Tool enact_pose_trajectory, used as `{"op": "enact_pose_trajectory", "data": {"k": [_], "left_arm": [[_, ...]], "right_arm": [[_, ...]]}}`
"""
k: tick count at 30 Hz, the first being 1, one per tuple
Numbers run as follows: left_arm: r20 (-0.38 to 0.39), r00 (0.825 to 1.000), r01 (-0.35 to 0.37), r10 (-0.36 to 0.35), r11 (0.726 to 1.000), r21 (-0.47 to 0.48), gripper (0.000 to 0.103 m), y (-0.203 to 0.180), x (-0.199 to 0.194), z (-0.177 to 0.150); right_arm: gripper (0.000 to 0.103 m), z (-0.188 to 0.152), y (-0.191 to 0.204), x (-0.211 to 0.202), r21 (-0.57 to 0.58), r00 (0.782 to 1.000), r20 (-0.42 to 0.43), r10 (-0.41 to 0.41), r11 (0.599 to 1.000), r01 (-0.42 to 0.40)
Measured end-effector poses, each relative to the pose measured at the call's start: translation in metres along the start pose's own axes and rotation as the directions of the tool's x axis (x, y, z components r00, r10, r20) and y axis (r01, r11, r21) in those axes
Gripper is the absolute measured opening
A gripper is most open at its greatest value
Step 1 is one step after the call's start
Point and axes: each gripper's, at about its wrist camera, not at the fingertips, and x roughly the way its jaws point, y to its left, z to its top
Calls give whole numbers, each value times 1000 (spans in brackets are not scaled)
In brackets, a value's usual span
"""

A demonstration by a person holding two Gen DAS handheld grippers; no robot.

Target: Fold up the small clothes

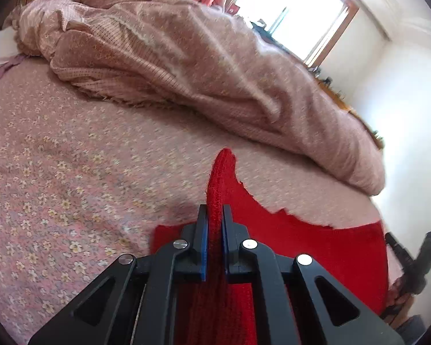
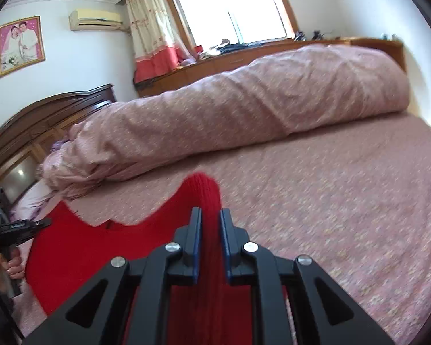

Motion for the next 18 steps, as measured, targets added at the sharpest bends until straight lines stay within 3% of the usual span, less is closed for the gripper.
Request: {"op": "enact_pose_trajectory", "data": {"k": [4,7,9,11,15,18], "left_arm": [[-132,989,-75,72,997,-12,4,8,27,-8],[-149,988,-44,33,997,-68,10,14,27,-4],[-140,990,-20,6,995,-95,15,17,22,0],[-135,991,-16,2,994,-108,20,20,18,2],[-149,989,-15,-6,991,-133,21,28,18,2],[-164,986,-14,-9,990,-139,21,30,20,0]], "right_arm": [[13,-11,-22,25,52,982,-129,-140,988,148],[21,-23,-55,37,229,971,-227,-80,964,132],[22,-24,-72,31,353,978,-209,-12,932,86],[27,-22,-78,23,398,983,-179,25,916,49],[27,-11,-59,17,314,977,-188,99,949,-35],[42,-12,-31,31,201,956,-269,114,978,-60]]}}
